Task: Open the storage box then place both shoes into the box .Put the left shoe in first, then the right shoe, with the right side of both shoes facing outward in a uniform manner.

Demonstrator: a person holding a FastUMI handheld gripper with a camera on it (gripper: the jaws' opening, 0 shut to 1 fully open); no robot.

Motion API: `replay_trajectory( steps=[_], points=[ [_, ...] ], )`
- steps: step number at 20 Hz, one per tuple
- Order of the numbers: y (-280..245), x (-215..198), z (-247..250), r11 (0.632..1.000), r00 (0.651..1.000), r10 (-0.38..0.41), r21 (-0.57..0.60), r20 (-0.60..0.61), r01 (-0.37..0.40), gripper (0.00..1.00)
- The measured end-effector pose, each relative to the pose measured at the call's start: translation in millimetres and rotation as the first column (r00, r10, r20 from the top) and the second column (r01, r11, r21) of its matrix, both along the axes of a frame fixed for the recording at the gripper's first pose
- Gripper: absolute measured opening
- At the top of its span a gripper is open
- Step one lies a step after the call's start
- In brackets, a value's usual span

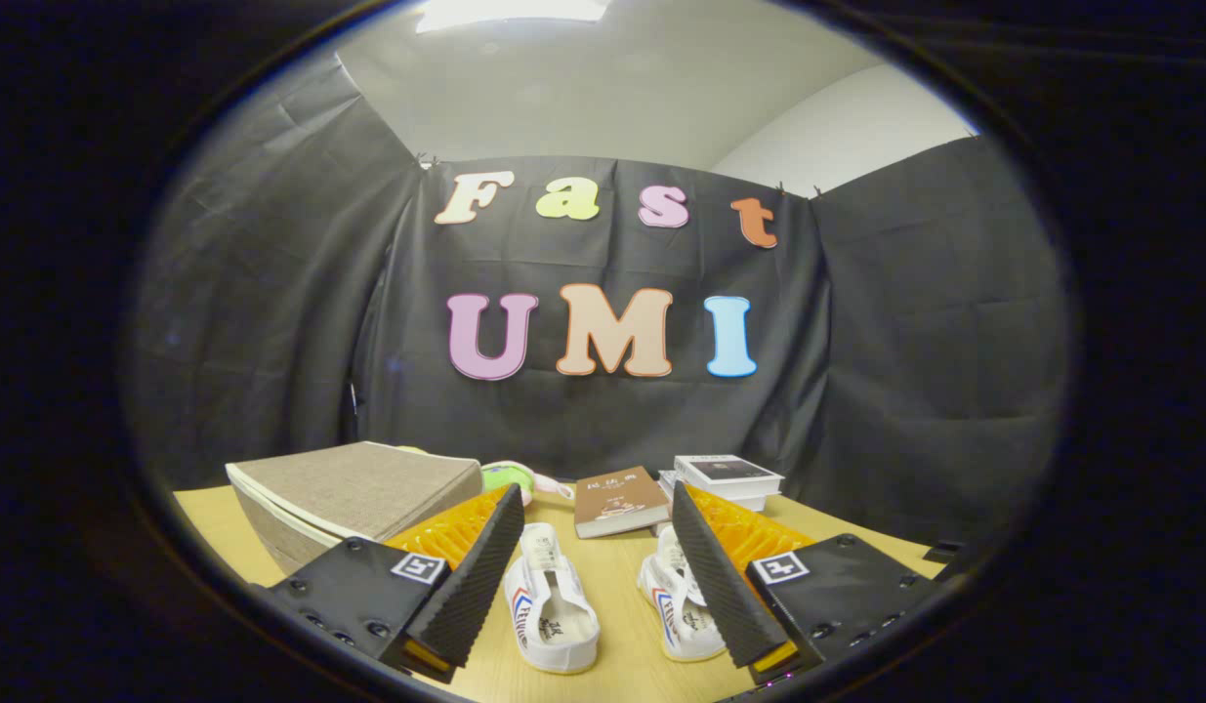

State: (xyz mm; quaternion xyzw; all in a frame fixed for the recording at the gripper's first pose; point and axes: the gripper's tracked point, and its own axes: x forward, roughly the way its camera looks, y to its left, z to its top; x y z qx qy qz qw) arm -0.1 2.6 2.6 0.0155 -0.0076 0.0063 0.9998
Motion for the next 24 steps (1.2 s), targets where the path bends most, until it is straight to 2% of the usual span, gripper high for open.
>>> replay_trajectory(
  steps=[12, 16, 18, 20, 21, 24],
  points=[
    [2.8, -0.2, 1.0, 1.000, 1.000, 0.013, 0.014, 0.007, -0.013, 0.97],
    [18.7, -2.0, 12.5, 0.981, 0.995, 0.088, 0.172, 0.045, -0.094, 0.97],
    [25.3, -1.9, 16.2, 0.950, 0.990, 0.126, 0.280, 0.065, -0.139, 0.97],
    [25.4, 2.3, 15.6, 0.905, 0.988, 0.137, 0.398, 0.068, -0.153, 0.96],
    [26.7, 4.6, 12.7, 0.873, 0.988, 0.142, 0.462, 0.065, -0.156, 0.94],
    [36.3, 14.1, -7.0, 0.762, 0.989, 0.147, 0.635, 0.026, -0.130, 0.99]
  ],
)
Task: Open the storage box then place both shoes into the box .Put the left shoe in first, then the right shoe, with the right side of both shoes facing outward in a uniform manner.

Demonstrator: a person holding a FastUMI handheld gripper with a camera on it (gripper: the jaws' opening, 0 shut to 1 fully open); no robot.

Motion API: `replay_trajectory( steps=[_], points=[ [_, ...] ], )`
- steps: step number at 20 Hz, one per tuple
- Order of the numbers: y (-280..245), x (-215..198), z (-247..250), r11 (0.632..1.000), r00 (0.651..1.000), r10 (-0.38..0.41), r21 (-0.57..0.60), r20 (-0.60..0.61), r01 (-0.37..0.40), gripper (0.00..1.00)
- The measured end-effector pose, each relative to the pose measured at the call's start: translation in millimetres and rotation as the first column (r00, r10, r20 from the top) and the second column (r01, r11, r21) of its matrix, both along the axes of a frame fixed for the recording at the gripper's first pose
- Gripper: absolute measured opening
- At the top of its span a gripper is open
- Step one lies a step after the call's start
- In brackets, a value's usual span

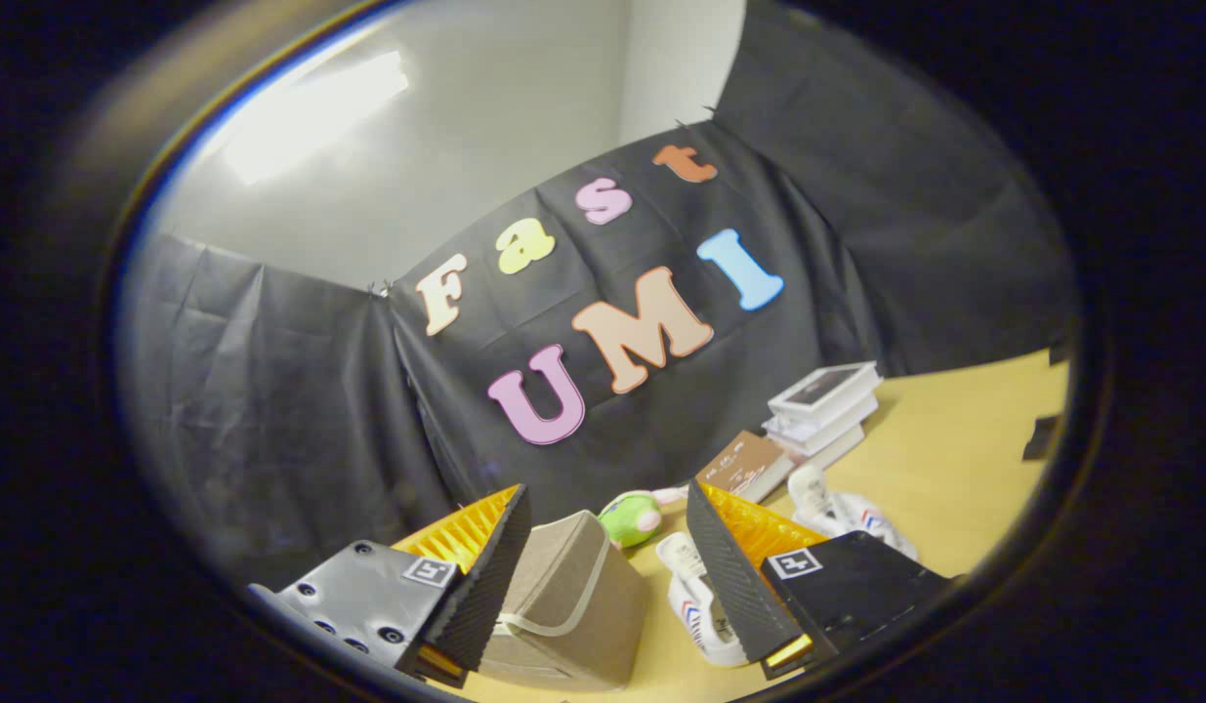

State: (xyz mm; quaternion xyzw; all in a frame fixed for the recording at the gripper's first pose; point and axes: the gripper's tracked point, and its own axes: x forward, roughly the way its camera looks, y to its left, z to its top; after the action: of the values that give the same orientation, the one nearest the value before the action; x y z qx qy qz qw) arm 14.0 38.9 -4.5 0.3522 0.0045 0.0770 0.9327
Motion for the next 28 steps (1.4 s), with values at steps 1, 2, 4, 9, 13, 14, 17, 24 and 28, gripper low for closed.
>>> replay_trajectory(
  steps=[1, 2, 4, 9, 13, 14, 17, 24, 28],
  points=[
    [4.7, 1.0, -9.0, 0.998, 1.000, 0.004, 0.068, -0.028, -0.002, 0.99],
    [10.1, 1.5, -15.8, 0.989, 0.999, 0.010, 0.145, -0.051, -0.002, 0.99],
    [26.1, 0.4, -29.1, 0.950, 0.995, 0.039, 0.313, -0.090, -0.009, 0.99],
    [59.1, 0.7, -57.2, 0.851, 0.985, 0.076, 0.524, -0.157, 0.018, 0.98],
    [67.7, 0.7, -78.4, 0.733, 0.973, 0.086, 0.675, -0.214, 0.084, 0.98],
    [71.3, 1.0, -85.5, 0.703, 0.969, 0.090, 0.704, -0.231, 0.103, 0.98],
    [89.9, -2.0, -96.5, 0.600, 0.955, 0.132, 0.788, -0.265, 0.136, 0.98],
    [106.0, 3.1, -98.4, 0.410, 0.940, 0.181, 0.891, -0.289, 0.195, 0.95],
    [102.3, 7.1, -88.5, 0.372, 0.947, 0.173, 0.909, -0.269, 0.190, 0.92]
  ],
)
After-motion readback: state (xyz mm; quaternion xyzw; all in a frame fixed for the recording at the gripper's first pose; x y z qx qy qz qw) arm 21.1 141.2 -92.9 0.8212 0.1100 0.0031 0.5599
